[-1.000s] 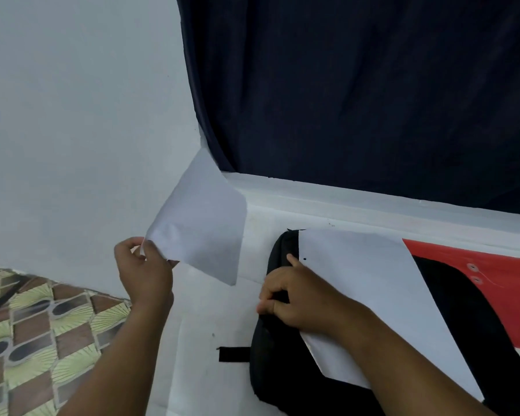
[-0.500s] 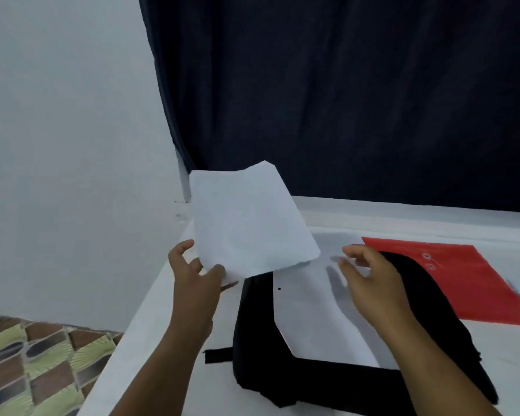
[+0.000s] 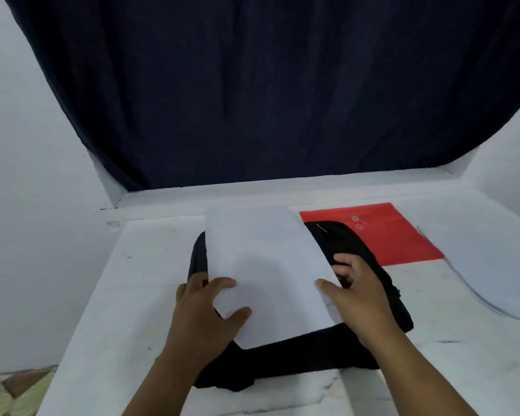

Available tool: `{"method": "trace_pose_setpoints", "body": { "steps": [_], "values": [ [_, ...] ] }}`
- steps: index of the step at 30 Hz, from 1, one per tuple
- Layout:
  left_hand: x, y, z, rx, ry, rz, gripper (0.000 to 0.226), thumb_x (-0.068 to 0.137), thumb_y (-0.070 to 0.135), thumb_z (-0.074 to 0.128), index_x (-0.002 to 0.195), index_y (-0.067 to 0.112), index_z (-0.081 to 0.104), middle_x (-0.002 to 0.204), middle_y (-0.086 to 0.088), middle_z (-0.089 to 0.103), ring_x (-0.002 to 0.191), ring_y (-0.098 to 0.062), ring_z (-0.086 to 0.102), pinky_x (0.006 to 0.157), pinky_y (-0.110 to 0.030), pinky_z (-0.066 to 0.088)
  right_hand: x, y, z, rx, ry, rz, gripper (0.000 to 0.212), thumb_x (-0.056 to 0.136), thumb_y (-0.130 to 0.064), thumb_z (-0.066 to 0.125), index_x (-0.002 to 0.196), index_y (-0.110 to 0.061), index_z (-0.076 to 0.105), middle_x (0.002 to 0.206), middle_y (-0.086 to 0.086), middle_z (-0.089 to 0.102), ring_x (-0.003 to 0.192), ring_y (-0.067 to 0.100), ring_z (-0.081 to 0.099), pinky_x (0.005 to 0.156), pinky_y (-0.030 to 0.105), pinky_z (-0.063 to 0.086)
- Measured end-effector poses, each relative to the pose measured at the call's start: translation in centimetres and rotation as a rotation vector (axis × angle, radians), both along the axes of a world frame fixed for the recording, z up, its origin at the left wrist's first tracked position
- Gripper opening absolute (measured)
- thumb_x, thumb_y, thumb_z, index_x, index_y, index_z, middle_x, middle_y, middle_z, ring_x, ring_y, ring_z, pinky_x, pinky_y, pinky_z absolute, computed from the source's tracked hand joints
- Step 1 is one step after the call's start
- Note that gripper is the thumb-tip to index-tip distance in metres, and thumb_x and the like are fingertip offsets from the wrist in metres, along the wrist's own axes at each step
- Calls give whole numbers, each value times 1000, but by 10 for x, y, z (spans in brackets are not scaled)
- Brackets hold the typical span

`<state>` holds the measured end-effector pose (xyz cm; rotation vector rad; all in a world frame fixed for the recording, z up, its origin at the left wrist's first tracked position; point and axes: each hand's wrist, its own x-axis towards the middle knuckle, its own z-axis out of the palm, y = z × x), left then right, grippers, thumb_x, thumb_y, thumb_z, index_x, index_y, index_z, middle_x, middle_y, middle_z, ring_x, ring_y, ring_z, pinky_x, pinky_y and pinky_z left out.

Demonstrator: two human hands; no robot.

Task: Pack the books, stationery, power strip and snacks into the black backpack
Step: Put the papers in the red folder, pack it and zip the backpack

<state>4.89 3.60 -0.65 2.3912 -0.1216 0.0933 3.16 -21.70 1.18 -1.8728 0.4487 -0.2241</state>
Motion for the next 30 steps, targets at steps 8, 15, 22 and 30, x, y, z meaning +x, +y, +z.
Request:
{"method": "trace_pose_setpoints", "body": {
  "steps": [8, 15, 22, 30],
  "values": [
    [-7, -19, 10, 18, 53, 37, 45, 75, 51, 79, 115, 44, 60, 128, 17, 54, 124, -18, 46, 108, -45, 41, -21, -20, -6, 152, -133, -50, 47, 77, 6, 72, 109, -28, 61, 92, -7, 74, 84, 12, 71, 77, 33, 58],
    [-13, -83, 16, -199, -100, 79, 37, 80, 11, 81, 107, 32, 68, 109, 20, 64, 88, 2, 63, 71, -7, 46, -28, -93, -2, 287, -203, 8, 45, 80, 12, 67, 110, -21, 62, 98, -1, 74, 84, 17, 74, 68, 32, 56],
    [-10, -219, -1, -418, -107, 166, 36, 82, 2, 77, 107, 27, 70, 90, 4, 64, 65, 0, 55, 61, -6, 46, -36, -239, -22, 336, -197, -12, 38, 81, -1, 77, 108, -25, 65, 101, 9, 74, 90, 32, 72, 84, 49, 57],
    [-9, -352, -36, -449, -38, 136, 39, 82, -1, 72, 109, 27, 69, 115, 14, 64, 95, -7, 63, 86, -23, 50, -57, -398, -63, 186, -129, -238, 29, 84, -11, 76, 102, -31, 66, 101, 2, 67, 90, 18, 65, 73, 30, 47]
  ]
}}
